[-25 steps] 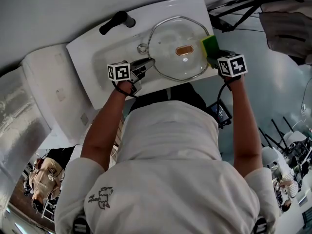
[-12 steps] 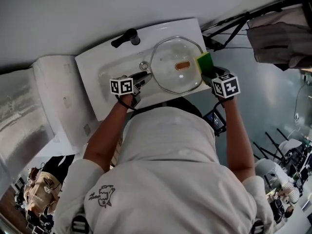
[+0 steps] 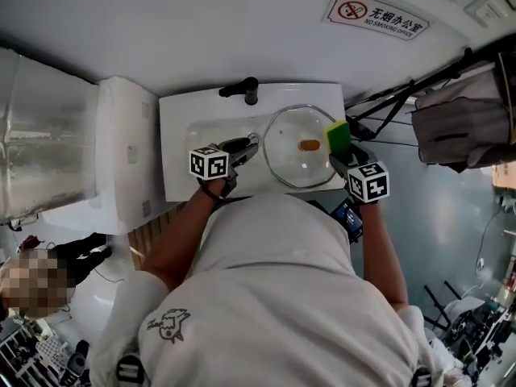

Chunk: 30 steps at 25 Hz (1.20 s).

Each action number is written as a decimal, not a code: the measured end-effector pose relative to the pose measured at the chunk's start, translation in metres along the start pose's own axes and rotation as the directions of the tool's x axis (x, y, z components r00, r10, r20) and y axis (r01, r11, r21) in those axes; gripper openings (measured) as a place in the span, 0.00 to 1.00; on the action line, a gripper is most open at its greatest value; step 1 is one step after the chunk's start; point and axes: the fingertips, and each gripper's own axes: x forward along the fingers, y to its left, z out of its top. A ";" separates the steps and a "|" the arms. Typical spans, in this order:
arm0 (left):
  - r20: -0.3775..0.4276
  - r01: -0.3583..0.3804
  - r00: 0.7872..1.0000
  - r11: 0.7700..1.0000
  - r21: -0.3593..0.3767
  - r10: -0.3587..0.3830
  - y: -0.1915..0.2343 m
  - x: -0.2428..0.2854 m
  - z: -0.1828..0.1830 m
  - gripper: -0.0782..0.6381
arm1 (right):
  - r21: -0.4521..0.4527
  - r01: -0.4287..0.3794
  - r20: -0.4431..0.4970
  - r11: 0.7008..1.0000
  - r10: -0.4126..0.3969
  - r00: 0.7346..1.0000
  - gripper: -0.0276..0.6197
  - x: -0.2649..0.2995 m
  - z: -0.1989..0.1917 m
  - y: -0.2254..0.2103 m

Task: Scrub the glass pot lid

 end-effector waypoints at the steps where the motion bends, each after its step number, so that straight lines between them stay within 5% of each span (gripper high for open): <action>1: 0.028 -0.006 1.000 1.000 0.019 0.005 -0.009 -0.006 0.004 0.34 | -0.022 -0.011 0.026 1.000 0.011 1.000 0.50 -0.003 0.006 0.003; 8: 0.118 -0.049 0.992 0.991 0.127 0.035 -0.101 -0.028 -0.003 0.34 | -0.147 -0.130 0.106 0.981 0.146 0.983 0.50 -0.049 0.010 0.020; 18: 0.227 -0.176 0.966 0.953 0.245 0.120 -0.226 -0.047 -0.054 0.25 | -0.297 -0.292 0.144 0.909 0.344 0.928 0.50 -0.128 -0.045 0.054; 30: 0.276 -0.236 0.953 0.883 0.406 0.128 -0.296 -0.083 -0.101 0.11 | -0.288 -0.272 0.218 0.918 0.340 0.915 0.50 -0.194 -0.097 0.103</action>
